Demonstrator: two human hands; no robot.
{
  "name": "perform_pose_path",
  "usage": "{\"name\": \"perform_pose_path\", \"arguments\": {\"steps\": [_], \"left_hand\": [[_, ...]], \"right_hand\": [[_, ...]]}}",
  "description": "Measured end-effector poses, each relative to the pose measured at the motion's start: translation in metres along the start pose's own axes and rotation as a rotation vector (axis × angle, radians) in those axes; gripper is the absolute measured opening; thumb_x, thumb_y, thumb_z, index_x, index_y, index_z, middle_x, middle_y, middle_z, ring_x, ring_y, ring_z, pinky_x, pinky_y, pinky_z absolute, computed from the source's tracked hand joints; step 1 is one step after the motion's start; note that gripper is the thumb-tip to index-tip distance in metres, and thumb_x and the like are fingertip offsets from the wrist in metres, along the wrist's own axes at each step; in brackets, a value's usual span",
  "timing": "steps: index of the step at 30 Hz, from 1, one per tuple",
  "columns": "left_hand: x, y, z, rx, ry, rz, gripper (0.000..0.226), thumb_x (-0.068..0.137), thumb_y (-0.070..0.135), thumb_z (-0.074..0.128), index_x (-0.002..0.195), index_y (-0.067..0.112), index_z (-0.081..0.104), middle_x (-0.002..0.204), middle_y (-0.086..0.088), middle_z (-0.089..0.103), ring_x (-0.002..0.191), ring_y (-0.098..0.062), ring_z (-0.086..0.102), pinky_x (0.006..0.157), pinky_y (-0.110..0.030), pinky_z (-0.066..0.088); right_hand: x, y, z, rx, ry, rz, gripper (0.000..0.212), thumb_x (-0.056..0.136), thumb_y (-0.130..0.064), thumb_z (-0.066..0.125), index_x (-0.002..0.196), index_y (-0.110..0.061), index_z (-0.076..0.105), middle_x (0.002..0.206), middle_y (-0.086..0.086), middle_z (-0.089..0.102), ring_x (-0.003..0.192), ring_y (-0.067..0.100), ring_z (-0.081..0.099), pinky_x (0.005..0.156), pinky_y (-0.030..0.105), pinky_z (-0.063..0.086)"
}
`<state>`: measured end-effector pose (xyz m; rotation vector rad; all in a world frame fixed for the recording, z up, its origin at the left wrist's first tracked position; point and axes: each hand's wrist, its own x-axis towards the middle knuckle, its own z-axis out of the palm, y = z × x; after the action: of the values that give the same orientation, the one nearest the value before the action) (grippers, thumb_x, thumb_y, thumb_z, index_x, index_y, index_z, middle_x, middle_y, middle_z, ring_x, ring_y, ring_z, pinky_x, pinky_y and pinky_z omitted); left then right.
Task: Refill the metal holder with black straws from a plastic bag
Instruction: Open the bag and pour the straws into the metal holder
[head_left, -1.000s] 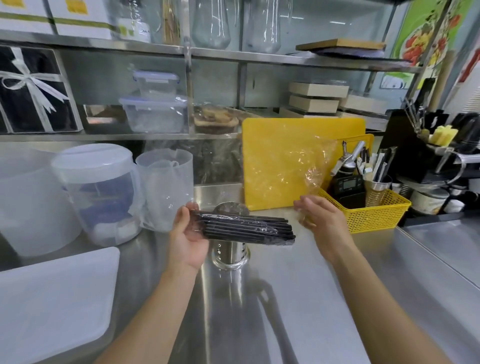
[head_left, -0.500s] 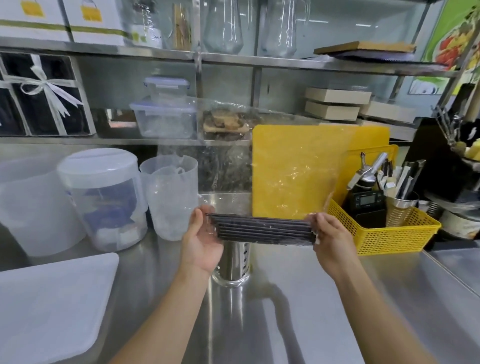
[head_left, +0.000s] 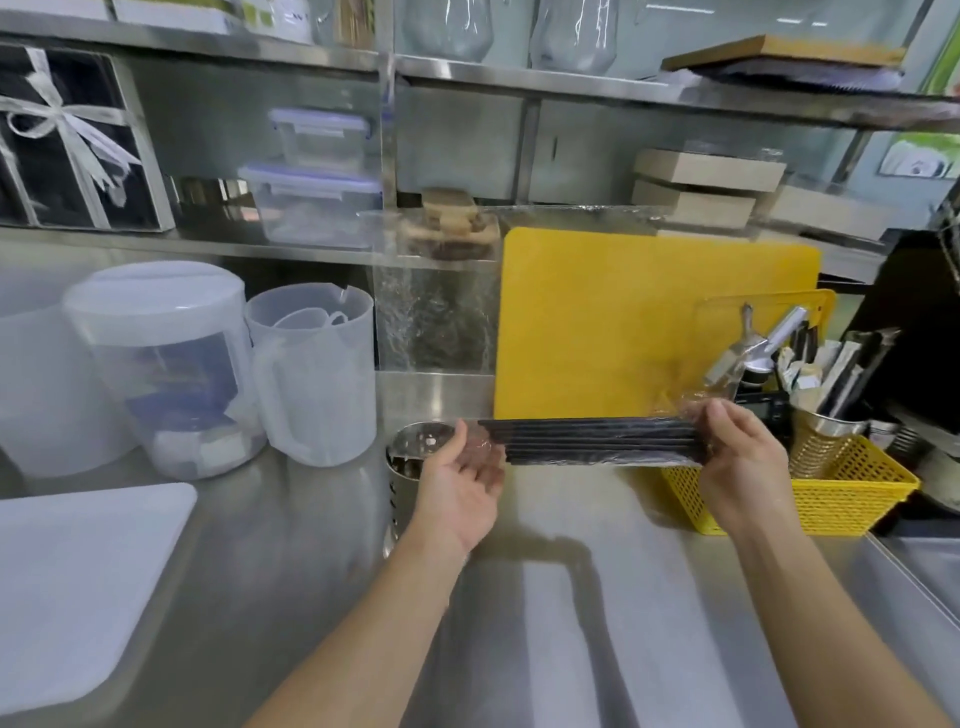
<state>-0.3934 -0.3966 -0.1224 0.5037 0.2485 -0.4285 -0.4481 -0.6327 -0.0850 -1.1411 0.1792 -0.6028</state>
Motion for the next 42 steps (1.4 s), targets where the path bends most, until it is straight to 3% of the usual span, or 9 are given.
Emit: {"name": "perform_pose_path", "arguments": {"steps": [3,7,11,14,17,23,29,35,42], "left_hand": [[0.005,-0.002,0.0,0.088,0.031,-0.072,0.035,0.086,0.037,0.057,0.093,0.004,0.06,0.103,-0.011,0.059,0.103,-0.022,0.055,0.103,-0.031,0.036],[-0.001,0.012,-0.003,0.313,0.028,-0.293,0.064,0.085,0.042,0.056,0.12,-0.01,0.046,0.124,-0.021,0.051,0.125,-0.029,0.045,0.104,-0.036,0.036],[-0.014,0.027,-0.006,0.558,-0.03,-0.391,0.061,0.078,0.037,0.06,0.118,-0.007,0.051,0.11,-0.017,0.063,0.099,-0.025,0.061,0.084,-0.035,0.048],[-0.024,0.038,0.001,0.696,-0.085,-0.198,0.031,0.087,0.027,0.056,0.103,0.001,0.061,0.086,-0.01,0.068,0.075,-0.018,0.065,0.071,-0.029,0.05],[-0.033,0.055,0.028,0.991,-0.058,0.331,0.007,0.089,0.012,0.055,0.091,0.01,0.062,0.08,-0.005,0.065,0.067,-0.012,0.061,0.062,-0.021,0.049],[-0.036,0.092,0.092,1.53,-0.133,1.276,0.038,0.086,0.019,0.06,0.122,0.012,0.049,0.119,0.0,0.054,0.109,-0.007,0.046,0.095,-0.019,0.034],[-0.01,0.103,0.132,1.984,-0.267,1.123,0.075,0.084,0.041,0.059,0.143,0.025,0.016,0.146,0.002,0.037,0.137,-0.019,0.024,0.108,-0.038,0.01],[0.003,0.104,0.143,1.9,-0.225,1.129,0.022,0.092,0.033,0.05,0.109,0.02,0.057,0.098,0.003,0.062,0.106,-0.019,0.046,0.089,-0.03,0.016],[0.003,0.11,0.137,1.848,-0.254,1.12,0.019,0.093,0.031,0.048,0.097,0.019,0.062,0.09,0.008,0.056,0.099,-0.016,0.032,0.086,-0.028,0.015]], "right_hand": [[0.011,-0.006,-0.002,-0.053,-0.024,0.02,0.036,0.053,-0.036,0.074,0.079,-0.013,0.068,0.08,0.003,0.066,0.081,0.017,0.06,0.081,0.03,0.048],[0.021,-0.008,-0.003,-0.075,-0.025,0.021,0.015,0.065,-0.027,0.069,0.074,-0.015,0.07,0.074,0.001,0.067,0.08,0.018,0.059,0.082,0.032,0.047],[0.026,-0.002,-0.001,-0.121,-0.038,0.01,0.017,0.073,-0.021,0.064,0.084,-0.008,0.066,0.069,-0.001,0.068,0.074,0.017,0.059,0.077,0.032,0.047],[0.025,0.003,-0.003,-0.139,-0.034,0.007,0.017,0.074,-0.021,0.063,0.083,-0.007,0.065,0.073,0.002,0.067,0.076,0.018,0.059,0.077,0.035,0.048],[0.024,0.006,-0.007,-0.134,-0.018,0.011,0.008,0.084,-0.013,0.059,0.081,-0.008,0.065,0.07,0.0,0.068,0.075,0.017,0.06,0.075,0.032,0.049],[0.023,0.008,-0.01,-0.149,-0.007,0.021,0.019,0.089,-0.011,0.055,0.076,-0.014,0.068,0.067,-0.004,0.069,0.071,0.014,0.061,0.072,0.03,0.048],[0.023,-0.002,-0.006,-0.173,-0.046,-0.001,0.016,0.065,-0.031,0.071,0.071,-0.017,0.074,0.07,-0.003,0.07,0.075,0.015,0.062,0.072,0.028,0.052],[0.03,-0.008,-0.001,-0.274,-0.007,-0.044,0.007,0.086,-0.009,0.06,0.083,-0.011,0.066,0.062,-0.006,0.07,0.063,0.006,0.063,0.066,0.021,0.05],[0.03,-0.019,0.009,-0.406,0.013,-0.145,0.009,0.083,-0.01,0.064,0.079,-0.018,0.062,0.073,-0.002,0.059,0.063,0.008,0.053,0.059,0.012,0.046]]}}
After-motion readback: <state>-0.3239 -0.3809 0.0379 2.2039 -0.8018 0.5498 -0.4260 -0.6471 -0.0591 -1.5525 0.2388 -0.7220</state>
